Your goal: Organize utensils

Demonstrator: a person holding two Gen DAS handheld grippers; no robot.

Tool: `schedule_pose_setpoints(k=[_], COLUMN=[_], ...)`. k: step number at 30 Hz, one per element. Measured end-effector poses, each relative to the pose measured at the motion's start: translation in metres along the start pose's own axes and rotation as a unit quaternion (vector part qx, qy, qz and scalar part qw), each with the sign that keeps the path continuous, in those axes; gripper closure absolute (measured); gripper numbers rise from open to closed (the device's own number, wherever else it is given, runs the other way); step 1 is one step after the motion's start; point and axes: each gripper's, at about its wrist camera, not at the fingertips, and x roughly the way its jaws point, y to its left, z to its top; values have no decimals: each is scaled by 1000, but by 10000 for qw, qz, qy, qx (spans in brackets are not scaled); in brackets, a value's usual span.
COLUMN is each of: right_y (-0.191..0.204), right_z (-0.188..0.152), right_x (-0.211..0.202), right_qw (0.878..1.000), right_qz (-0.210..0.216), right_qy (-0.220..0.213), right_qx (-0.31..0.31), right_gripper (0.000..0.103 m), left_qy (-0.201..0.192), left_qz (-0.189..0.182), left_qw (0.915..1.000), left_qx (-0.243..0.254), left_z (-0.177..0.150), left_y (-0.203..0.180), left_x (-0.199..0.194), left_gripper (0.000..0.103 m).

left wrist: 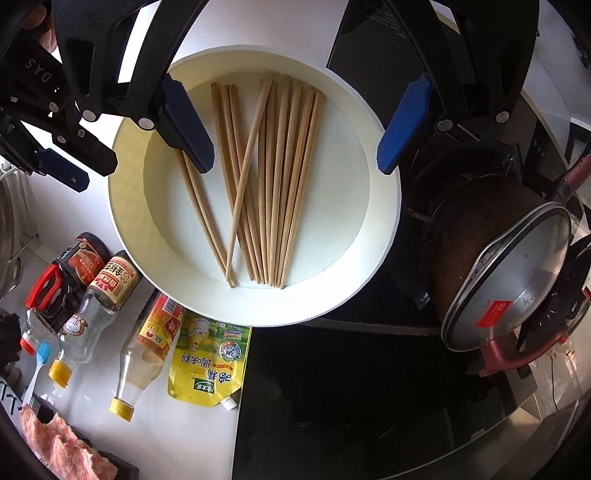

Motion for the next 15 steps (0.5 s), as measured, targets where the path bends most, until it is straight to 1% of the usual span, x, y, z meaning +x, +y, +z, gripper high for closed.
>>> schedule_pose_setpoints(k=[6, 15], right_y=[0, -5], right_z=[-4, -10], right_x=[-19, -32], right_qw=[9999, 9999], right_qz=[8, 43], right_qy=[-128, -143], right_qx=[-70, -75], right_gripper=[47, 46], left_qy=[-144, -200], left_qz=[33, 146], left_qw=[9999, 9997], left_qx=[-35, -61], left_z=[-4, -13], left_y=[-6, -19], left_x=[-18, -35], left_gripper=[11, 8])
